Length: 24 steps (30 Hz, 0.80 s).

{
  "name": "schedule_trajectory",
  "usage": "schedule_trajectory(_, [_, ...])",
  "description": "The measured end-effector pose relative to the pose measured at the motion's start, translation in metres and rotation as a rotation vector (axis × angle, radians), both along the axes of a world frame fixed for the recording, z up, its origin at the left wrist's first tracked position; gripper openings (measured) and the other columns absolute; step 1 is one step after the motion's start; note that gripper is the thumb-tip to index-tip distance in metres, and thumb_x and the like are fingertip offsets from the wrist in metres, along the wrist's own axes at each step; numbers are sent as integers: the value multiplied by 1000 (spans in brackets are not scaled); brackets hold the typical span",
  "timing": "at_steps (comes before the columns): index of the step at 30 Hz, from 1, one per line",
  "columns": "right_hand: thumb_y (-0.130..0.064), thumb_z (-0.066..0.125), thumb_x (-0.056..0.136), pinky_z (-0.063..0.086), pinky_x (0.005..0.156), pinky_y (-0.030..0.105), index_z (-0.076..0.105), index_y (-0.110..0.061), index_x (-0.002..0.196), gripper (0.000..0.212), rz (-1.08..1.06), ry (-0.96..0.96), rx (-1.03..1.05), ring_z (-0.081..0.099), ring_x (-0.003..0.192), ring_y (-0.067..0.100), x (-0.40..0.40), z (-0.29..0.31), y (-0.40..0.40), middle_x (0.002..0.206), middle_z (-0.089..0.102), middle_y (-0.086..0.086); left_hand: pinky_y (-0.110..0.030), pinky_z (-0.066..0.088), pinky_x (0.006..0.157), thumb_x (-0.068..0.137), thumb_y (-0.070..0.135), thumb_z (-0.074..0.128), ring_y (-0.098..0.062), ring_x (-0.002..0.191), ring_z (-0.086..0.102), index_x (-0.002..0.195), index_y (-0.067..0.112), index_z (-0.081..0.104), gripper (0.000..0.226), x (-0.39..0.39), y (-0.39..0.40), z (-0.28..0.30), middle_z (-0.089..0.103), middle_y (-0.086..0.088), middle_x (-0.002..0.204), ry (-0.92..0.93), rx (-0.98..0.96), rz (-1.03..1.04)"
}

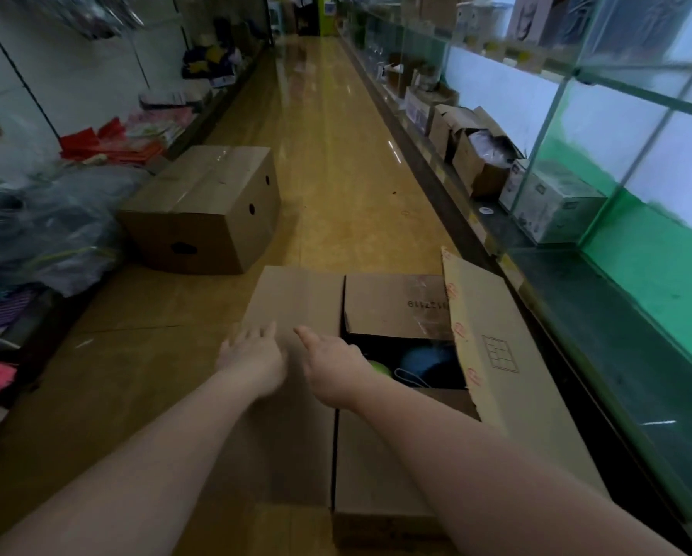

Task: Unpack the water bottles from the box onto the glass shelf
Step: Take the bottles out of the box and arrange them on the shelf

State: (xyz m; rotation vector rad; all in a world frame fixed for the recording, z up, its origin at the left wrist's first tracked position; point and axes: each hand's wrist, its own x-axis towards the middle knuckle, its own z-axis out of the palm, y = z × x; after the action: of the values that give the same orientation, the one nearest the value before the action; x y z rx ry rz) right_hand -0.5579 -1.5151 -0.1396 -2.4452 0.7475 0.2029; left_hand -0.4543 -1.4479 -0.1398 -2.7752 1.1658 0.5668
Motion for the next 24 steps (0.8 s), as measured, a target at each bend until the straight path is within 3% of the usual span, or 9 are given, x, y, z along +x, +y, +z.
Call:
schedule_trajectory(3, [-15, 35, 98, 26, 108, 46, 1, -25, 152, 64, -67, -9, 3, 33, 136, 32, 6, -6, 5, 154, 26, 9, -39, 27, 112, 101, 37, 32, -30, 140, 28, 152, 21, 2, 62, 1, 1, -19, 24, -10, 155, 162, -115, 24])
schedule_trajectory(7, [-11, 38, 97, 34, 107, 49, -3, -26, 151, 70, -107, 14, 53, 44, 128, 33, 11, -10, 5, 149, 33, 12, -32, 29, 108, 102, 32, 32, -32, 138, 33, 152, 14, 0, 63, 5, 0, -32, 28, -16, 153, 259, -129, 31])
schedule_trajectory(12, [-13, 39, 97, 33, 108, 49, 14, -19, 150, 59, -91, 124, 36, 41, 130, 33, 7, -13, 4, 146, 38, 13, -36, 28, 111, 99, 33, 39, -30, 139, 31, 152, 16, 8, 64, 3, -1, -48, 27, -12, 154, 263, -74, 16])
schedule_trajectory(15, [-17, 41, 97, 31, 104, 46, 32, -14, 142, 47, -54, 153, -178, 41, 128, 31, -3, -3, -4, 140, 45, 12, -39, 26, 113, 96, 25, 42, -30, 139, 29, 150, 16, 17, 60, -17, -17, -34, 26, -10, 153, 162, -185, -68])
schedule_trajectory(19, [-18, 42, 97, 25, 107, 50, 42, -13, 136, 39, -85, 311, -505, 32, 132, 31, -39, 13, -39, 138, 44, 11, -36, 26, 110, 94, 19, 43, -29, 137, 31, 148, 14, 23, 57, -66, -55, -11, 29, -9, 150, 129, -374, -241])
schedule_trajectory(21, [-20, 43, 97, 20, 110, 54, 42, -13, 138, 41, -114, 375, -550, 26, 136, 32, -62, 17, -56, 141, 41, 11, -37, 27, 111, 93, 23, 49, -28, 136, 32, 148, 12, 20, 64, -92, -73, -10, 32, -9, 149, 176, -388, -306])
schedule_trajectory(24, [-24, 51, 93, 23, 109, 54, 43, -15, 137, 45, -98, 444, -534, 26, 136, 30, -93, 17, -75, 141, 40, 10, -39, 35, 107, 89, 31, 57, -28, 131, 39, 148, 13, 19, 72, -125, -93, -18, 39, -9, 145, 268, -329, -320])
